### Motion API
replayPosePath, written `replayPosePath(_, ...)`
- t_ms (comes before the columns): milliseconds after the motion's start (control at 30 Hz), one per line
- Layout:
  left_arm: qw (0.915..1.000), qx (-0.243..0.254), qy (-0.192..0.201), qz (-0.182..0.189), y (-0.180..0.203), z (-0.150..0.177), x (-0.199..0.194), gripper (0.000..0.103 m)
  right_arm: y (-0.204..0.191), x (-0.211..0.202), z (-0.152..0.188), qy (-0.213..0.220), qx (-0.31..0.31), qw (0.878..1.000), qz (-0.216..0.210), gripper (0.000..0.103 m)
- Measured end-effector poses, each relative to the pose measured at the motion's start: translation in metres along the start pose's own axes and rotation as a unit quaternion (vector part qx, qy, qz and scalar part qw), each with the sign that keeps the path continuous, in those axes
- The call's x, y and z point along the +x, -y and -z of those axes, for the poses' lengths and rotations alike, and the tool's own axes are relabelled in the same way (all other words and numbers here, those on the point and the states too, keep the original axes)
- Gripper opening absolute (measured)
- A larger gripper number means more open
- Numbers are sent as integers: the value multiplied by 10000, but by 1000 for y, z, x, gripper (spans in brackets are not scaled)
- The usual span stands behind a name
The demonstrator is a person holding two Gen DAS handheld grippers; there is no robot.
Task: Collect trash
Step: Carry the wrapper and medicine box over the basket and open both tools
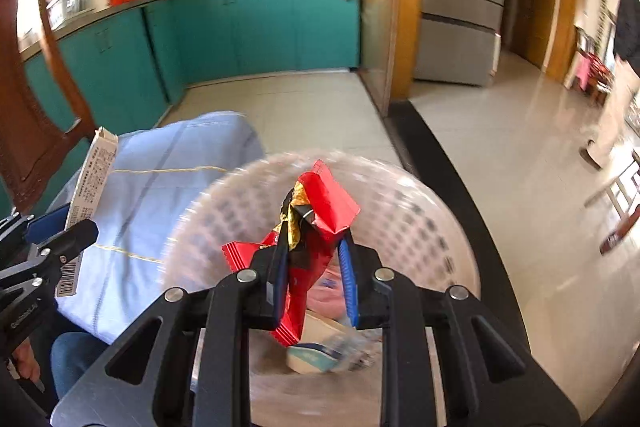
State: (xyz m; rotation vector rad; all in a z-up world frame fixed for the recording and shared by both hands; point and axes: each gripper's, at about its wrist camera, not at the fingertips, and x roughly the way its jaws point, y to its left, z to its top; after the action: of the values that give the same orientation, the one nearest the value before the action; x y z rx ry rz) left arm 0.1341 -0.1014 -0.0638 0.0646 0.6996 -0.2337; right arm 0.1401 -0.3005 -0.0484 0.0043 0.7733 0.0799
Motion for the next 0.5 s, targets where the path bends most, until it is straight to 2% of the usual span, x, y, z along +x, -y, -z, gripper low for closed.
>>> replayPosePath(133, 9983, 175, -163, 536, 30, -8, 23, 41, 17, 17, 13, -398, 17, 9991, 111, 27)
replayPosePath(200, 9962, 210, -277, 802, 39, -10, 34, 43, 26, 20, 19, -447, 215, 9987, 123, 45)
replayPosePath(233, 9953, 202, -331, 886, 43, -12, 39, 49, 31, 19, 21, -413, 334, 9985, 125, 51)
replayPosePath(267, 9946, 193, -382, 946, 45, -12, 44, 68, 34, 17, 22, -368, 413, 9983, 177, 61)
replayPosePath(300, 9946, 172, -365, 961, 46, -12, 44, 74, 37, 16, 23, -331, 456, 9982, 219, 63)
replayPosePath(367, 9961, 155, -294, 816, 42, -10, 43, 78, 41, 12, 23, -289, 506, 9980, 247, 63)
replayPosePath(433, 9992, 108, -186, 329, 29, -8, 37, 84, 42, 2, 22, -161, 521, 9982, 263, 63)
replayPosePath(467, 10000, -43, -65, -44, 17, -5, 29, 89, 37, -5, 22, -63, 484, 9985, 256, 67)
replayPosePath(500, 9995, -158, 38, -263, 9, -3, 22, 91, 33, -10, 22, 14, 445, 9987, 244, 75)
